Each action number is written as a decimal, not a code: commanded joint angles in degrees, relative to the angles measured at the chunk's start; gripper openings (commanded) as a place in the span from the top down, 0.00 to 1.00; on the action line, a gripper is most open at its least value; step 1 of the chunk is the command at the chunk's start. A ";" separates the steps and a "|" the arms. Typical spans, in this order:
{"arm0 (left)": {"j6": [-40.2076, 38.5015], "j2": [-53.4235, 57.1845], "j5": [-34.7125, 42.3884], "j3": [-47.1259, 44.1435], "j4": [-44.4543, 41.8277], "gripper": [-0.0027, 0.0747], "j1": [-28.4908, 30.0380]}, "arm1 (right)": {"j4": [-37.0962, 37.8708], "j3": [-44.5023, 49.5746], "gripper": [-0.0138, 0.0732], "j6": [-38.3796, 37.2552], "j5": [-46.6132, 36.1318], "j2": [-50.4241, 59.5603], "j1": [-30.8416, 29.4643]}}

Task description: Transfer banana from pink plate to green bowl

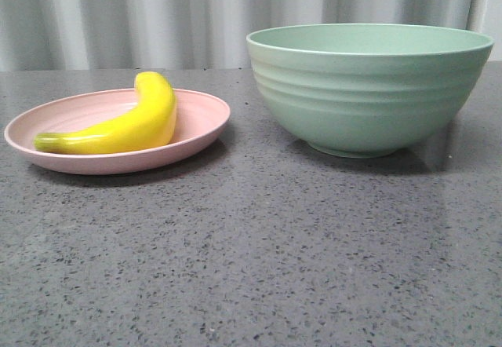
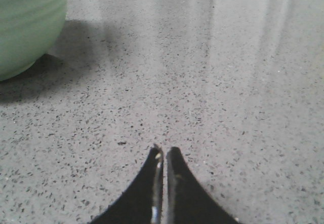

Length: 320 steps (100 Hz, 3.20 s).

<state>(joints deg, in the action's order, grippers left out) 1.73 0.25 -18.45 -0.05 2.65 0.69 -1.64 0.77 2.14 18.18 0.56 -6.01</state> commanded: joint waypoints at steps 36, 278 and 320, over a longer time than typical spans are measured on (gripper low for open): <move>-0.52 1.84 2.26 -1.50 0.09 0.99 -0.18 | -0.14 1.49 0.93 0.37 -1.56 1.16 -0.42; 0.37 1.72 16.13 3.72 4.37 0.99 -0.18 | -7.55 -3.04 0.93 0.37 -12.83 1.07 -0.42; 0.37 -8.22 14.64 13.52 4.37 0.99 -0.18 | -7.55 -14.80 0.93 0.37 -4.39 -10.54 -0.42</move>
<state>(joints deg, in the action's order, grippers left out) 2.18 -4.38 -7.82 9.46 6.44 0.69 -9.58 -9.72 2.14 16.76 -6.25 -6.01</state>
